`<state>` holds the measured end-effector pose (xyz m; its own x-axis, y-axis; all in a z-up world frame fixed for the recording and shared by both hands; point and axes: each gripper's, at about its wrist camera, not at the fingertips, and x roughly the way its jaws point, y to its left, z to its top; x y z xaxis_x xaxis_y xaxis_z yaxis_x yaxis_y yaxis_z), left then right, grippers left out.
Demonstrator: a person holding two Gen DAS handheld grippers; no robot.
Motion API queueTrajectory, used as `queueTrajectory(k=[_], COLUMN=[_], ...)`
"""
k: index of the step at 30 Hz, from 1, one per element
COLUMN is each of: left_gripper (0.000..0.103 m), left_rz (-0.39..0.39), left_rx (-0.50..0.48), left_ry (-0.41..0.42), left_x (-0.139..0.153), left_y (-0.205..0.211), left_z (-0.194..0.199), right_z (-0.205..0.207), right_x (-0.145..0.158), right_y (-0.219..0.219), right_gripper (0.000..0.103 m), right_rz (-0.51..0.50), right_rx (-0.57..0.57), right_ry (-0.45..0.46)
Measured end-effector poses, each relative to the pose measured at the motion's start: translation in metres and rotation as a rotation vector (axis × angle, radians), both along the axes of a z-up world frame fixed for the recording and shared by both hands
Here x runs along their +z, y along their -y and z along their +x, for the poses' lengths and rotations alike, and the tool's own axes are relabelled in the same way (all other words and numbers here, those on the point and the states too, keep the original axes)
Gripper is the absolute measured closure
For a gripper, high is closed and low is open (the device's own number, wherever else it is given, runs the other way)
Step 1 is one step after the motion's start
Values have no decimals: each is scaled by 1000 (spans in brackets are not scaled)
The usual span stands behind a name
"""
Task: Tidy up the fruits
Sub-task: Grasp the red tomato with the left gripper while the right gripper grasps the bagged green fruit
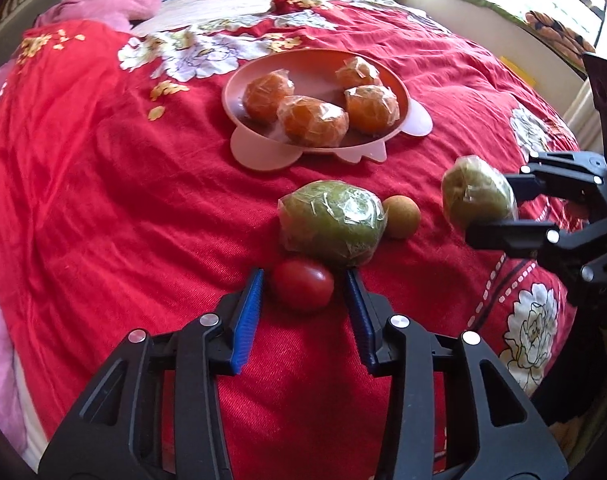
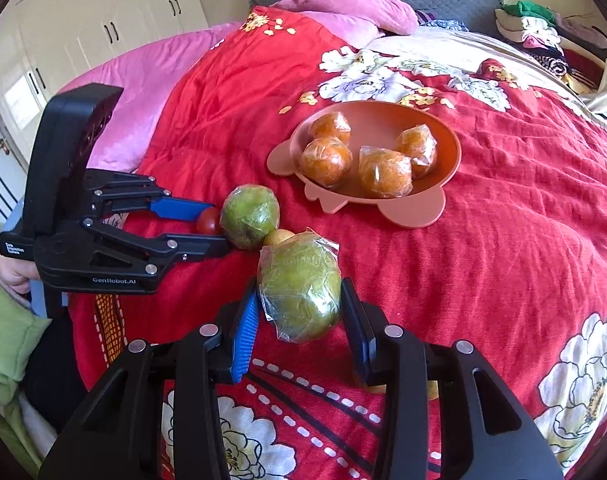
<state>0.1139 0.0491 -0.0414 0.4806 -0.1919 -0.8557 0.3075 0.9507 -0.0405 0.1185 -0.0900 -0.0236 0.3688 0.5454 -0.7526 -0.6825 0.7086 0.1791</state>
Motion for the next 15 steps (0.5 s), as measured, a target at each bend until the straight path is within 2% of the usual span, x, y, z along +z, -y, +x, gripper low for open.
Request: queueTrajectory(k=[6, 15], left_gripper=[82, 82], left_rz=[-7, -76], left_rx=[-31, -20], left_ry=[7, 27], left_x=[1, 14], left_y=[2, -2], left_z=[1, -6], right_z=[3, 10], right_x=[4, 17], right_y=[5, 15], right_gripper=[65, 65], right_rz=[7, 32], right_rx=[-20, -54], right_ry=[4, 21])
